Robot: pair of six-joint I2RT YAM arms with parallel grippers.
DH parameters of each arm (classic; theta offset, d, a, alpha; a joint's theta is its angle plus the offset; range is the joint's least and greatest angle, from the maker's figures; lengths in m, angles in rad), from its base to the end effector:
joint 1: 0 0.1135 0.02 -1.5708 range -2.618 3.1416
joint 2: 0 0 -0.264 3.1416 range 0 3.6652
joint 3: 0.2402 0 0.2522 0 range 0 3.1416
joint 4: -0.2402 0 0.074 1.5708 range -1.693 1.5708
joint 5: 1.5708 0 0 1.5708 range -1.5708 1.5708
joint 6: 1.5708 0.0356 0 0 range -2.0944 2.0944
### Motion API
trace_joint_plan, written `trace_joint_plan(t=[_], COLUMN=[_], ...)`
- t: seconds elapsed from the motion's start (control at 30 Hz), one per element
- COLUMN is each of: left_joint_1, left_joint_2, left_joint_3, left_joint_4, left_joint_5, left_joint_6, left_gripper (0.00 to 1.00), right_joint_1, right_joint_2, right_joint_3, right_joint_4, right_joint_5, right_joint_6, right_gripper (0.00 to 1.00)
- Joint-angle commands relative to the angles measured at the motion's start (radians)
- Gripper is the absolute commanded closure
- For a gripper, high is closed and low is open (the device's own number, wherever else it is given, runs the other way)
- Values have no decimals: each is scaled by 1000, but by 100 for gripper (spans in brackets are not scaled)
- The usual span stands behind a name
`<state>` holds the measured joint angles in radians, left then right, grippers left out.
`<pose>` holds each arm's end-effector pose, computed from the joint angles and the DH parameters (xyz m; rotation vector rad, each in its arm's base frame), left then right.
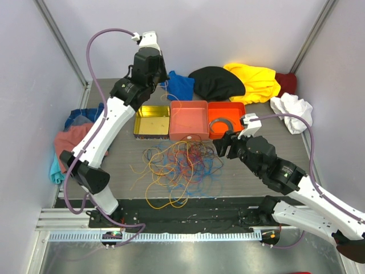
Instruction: Untangle the cables
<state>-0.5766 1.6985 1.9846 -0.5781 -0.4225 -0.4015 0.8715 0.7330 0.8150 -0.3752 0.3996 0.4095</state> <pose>0.3212 -0.1915 0.4714 -0.1302 1.8418 -0.2918 0.1170 0.1176 0.3391 -0.1528 1.8663 0.5212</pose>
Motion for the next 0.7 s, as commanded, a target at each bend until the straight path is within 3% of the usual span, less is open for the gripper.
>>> trace_joint_plan(t=[0.0,0.13,0.4,0.67], left_joint_1=[14,14,9,-5], left_joint_2=[-51,-45,13,124], left_joint_3=[-21,-35,-110,-234], left_joint_4=[49,72,147,172], left_joint_5=[14,68,312,301], left_joint_6=[4,-25,-161,-178], left_gripper=[100,100,100,100], right_joint_1=[4,4,4,4], right_joint_2=[-1,-6,-20,-30], right_joint_3=[-10,-13,-31,-37], right_joint_4=[28,29,27,18], right_joint_5=[16,15,28,38], right_joint_6=[-15,-9,-6,-11], right_gripper=[34,34,34,34])
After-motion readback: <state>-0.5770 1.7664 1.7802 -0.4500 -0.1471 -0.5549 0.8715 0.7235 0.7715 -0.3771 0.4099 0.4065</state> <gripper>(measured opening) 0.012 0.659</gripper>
